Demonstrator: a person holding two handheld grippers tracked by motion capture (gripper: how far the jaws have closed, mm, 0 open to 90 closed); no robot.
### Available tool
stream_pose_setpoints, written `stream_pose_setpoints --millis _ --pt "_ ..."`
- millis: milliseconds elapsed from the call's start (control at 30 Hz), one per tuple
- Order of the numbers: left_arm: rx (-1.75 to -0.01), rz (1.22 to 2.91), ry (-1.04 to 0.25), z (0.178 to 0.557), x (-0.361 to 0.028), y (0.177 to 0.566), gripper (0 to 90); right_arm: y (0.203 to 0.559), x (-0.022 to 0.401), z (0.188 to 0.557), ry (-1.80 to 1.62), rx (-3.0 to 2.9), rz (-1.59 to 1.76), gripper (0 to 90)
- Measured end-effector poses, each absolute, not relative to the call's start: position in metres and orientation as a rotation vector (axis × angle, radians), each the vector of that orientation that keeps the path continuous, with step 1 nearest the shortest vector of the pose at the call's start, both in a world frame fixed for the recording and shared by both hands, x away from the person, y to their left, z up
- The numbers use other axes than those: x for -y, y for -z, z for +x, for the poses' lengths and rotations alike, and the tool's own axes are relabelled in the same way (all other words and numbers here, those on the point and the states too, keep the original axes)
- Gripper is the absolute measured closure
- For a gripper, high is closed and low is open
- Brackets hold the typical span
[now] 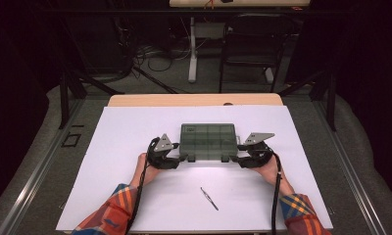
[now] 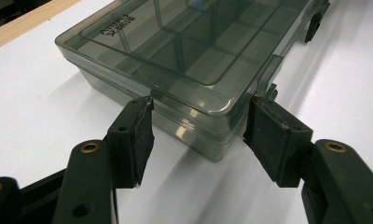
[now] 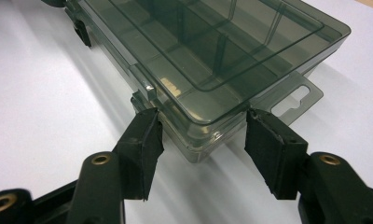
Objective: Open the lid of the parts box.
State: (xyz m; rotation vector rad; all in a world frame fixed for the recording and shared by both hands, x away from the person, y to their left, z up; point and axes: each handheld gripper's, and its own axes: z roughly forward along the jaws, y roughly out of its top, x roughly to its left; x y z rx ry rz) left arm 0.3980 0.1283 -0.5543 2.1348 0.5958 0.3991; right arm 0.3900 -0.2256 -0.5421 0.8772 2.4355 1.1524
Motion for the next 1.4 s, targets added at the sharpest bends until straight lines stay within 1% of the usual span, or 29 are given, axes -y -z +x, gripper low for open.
stream_pose_setpoints --millis 233,367,400,433,700,833,867,900,933,1167,1400 --pt "-0.604 2.131 -0.410 0.397 -0.128 0.554 40.2 0.539 0.227 0.388 -1.162 -2.408 0.889 48.5" --pt "-0.621 2.124 -0.431 0.397 -0.129 0.553 35.2 0.538 0.227 0.388 -1.168 -2.397 0.902 50.4" --pt "-0.628 2.120 -0.438 0.396 -0.129 0.552 35.2 0.538 0.227 0.388 -1.168 -2.397 0.902 50.4" --pt "-0.639 2.112 -0.456 0.396 -0.130 0.551 31.5 0.538 0.227 0.388 -1.168 -2.391 0.908 50.7" --pt "-0.638 2.118 -0.499 0.393 -0.126 0.550 29.9 0.535 0.227 0.387 -1.175 -2.369 0.915 53.1" --pt "-0.629 2.095 -0.517 0.392 -0.125 0.548 30.0 0.535 0.227 0.387 -1.178 -2.362 0.919 53.7" --pt "-0.624 2.098 -0.527 0.392 -0.125 0.548 30.7 0.534 0.227 0.387 -1.181 -2.358 0.918 54.1" --pt "-0.608 2.081 -0.530 0.391 -0.124 0.547 34.0 0.533 0.227 0.387 -1.186 -2.351 0.925 54.5" --pt "-0.608 2.081 -0.530 0.391 -0.124 0.547 35.3 0.533 0.227 0.387 -1.186 -2.351 0.925 54.5" --pt "-0.600 2.036 -0.580 0.388 -0.121 0.544 37.5 0.532 0.227 0.386 -1.190 -2.328 0.928 56.6" --pt "-0.542 2.015 -0.659 0.387 -0.119 0.541 43.2 0.531 0.226 0.385 -1.192 -2.317 0.925 56.5"
